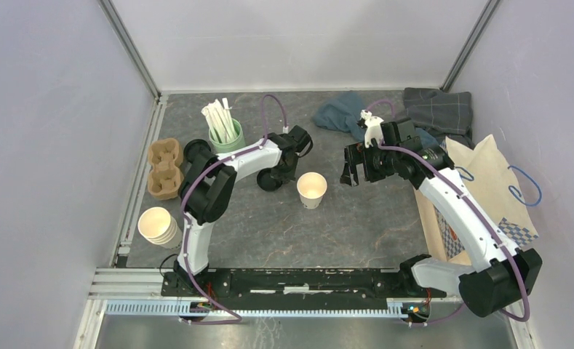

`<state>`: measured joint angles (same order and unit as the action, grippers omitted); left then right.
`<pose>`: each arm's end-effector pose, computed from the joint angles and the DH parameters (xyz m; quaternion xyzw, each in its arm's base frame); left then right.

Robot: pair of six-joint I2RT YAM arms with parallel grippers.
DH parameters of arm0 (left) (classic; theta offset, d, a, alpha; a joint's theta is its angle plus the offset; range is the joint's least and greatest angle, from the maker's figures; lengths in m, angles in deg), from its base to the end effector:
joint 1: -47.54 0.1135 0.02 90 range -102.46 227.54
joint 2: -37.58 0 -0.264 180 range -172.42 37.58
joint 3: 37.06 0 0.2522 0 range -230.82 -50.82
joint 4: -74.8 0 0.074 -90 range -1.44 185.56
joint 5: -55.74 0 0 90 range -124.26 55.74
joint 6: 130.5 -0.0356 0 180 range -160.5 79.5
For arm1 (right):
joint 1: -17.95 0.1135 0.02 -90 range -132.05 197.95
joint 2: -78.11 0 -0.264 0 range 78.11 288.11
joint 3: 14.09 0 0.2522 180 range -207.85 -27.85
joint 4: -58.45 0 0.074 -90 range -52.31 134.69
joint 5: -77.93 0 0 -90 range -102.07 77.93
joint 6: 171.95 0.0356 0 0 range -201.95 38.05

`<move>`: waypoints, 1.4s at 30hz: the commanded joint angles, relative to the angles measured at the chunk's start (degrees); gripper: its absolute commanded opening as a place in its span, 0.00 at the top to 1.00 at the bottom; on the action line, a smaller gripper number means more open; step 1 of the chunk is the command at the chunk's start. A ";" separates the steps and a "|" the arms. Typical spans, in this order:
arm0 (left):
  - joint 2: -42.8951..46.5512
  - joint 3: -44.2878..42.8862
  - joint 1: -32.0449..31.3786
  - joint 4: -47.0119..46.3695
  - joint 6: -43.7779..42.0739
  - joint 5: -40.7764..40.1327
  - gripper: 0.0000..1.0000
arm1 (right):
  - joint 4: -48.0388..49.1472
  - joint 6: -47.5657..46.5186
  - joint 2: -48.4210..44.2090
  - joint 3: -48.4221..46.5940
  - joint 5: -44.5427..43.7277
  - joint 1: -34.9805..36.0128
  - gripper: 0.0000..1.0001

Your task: Pack the takeout coffee

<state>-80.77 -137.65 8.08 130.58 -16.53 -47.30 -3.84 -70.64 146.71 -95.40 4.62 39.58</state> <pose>0.3265 -0.2584 0.1647 0.1164 0.9765 0.0208 0.1801 0.2191 0.0979 0.3325 -0.1334 0.9202 0.2275 0.2892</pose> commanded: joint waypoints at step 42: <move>41.04 18.82 10.47 -61.36 57.24 63.62 0.98 | 46.46 27.77 -5.85 3.73 22.58 -0.12 0.02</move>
<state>-41.51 -119.29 18.57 71.87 38.17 14.36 38.58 -43.60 139.91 -91.40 26.13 39.53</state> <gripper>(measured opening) 0.042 0.979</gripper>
